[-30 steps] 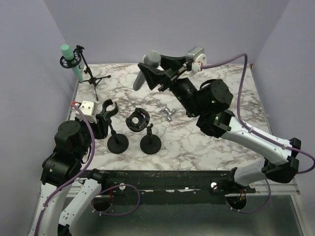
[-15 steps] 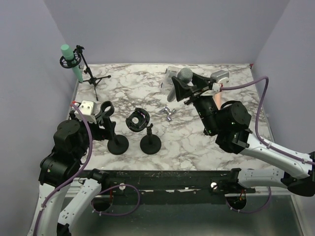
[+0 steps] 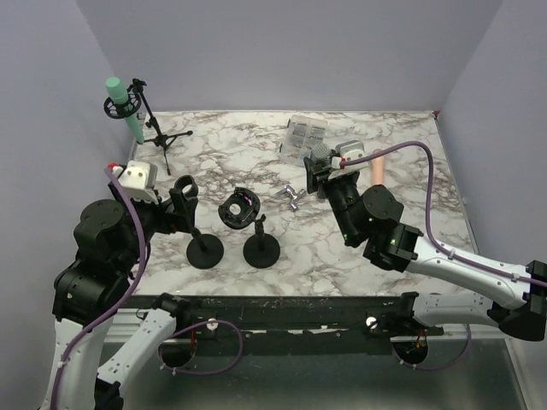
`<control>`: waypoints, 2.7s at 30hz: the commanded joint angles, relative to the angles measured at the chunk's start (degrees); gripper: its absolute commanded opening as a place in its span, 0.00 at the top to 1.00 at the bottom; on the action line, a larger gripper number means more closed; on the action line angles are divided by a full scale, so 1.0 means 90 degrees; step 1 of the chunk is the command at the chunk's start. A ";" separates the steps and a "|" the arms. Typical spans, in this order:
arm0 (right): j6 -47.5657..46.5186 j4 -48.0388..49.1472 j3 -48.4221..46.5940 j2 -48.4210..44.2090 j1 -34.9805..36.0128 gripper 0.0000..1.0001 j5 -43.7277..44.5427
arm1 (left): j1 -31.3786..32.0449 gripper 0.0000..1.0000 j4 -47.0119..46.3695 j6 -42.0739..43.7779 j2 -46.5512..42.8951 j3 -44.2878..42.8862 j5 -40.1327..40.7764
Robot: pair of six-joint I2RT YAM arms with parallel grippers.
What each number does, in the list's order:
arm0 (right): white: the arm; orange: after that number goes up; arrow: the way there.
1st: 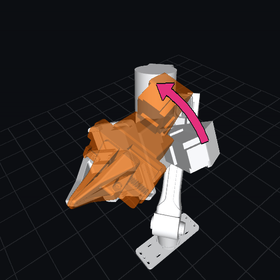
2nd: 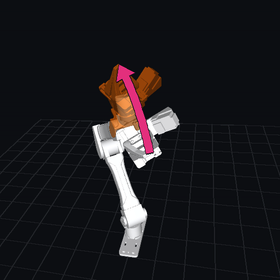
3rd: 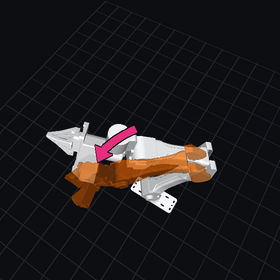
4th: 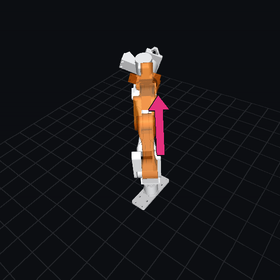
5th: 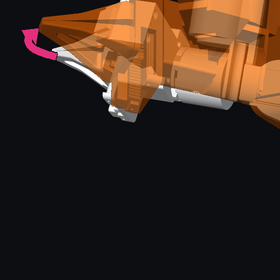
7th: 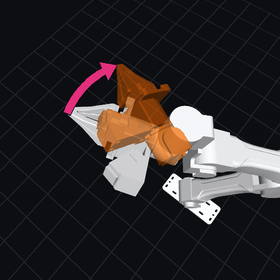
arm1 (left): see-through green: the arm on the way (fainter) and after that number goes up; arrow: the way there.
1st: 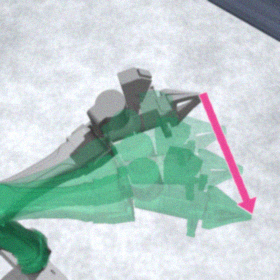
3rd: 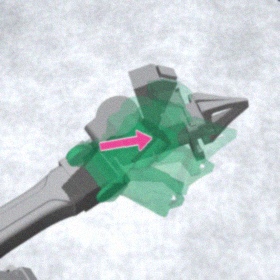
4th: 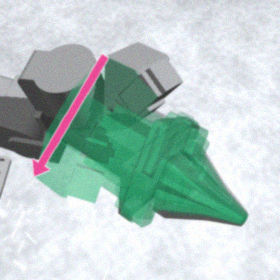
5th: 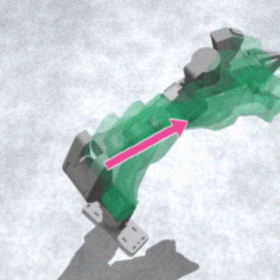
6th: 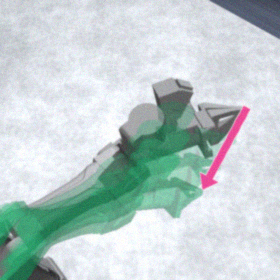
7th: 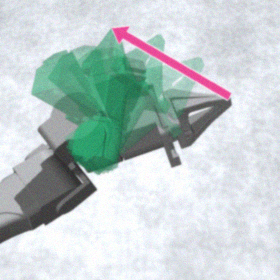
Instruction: Remove the microphone from the stand
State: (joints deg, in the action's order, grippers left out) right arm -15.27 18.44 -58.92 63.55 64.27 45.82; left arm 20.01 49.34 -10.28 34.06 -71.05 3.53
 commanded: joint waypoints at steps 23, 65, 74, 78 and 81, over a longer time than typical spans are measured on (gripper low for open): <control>0.0213 -0.0138 0.0130 -0.0202 -0.0041 0.99 -0.0074 | 0.0023 0.79 0.0864 -0.0801 0.0358 0.1164 0.0205; 0.0578 -0.0232 0.0351 -0.0024 -0.0079 0.99 -0.0158 | 0.0023 0.40 0.0490 -0.3345 0.0456 0.1349 0.0306; 0.0981 -0.1015 0.0181 0.0532 -0.0237 0.99 0.0420 | 0.0023 0.15 -0.0384 -0.2261 0.1007 -0.0065 -0.0218; 0.1485 -0.1719 0.0141 0.0765 -0.0546 0.99 0.0433 | 0.0023 0.09 -0.0797 -0.1853 0.1063 -0.0387 -0.0385; 0.2013 -0.2484 0.0111 0.0983 -0.0885 0.99 0.0433 | 0.0023 0.06 -0.1127 -0.1390 0.1054 -0.0523 -0.0552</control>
State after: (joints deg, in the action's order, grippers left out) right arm -4.34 5.85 -55.92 70.46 59.35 47.37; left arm 20.01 45.06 -30.24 43.55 -73.36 2.28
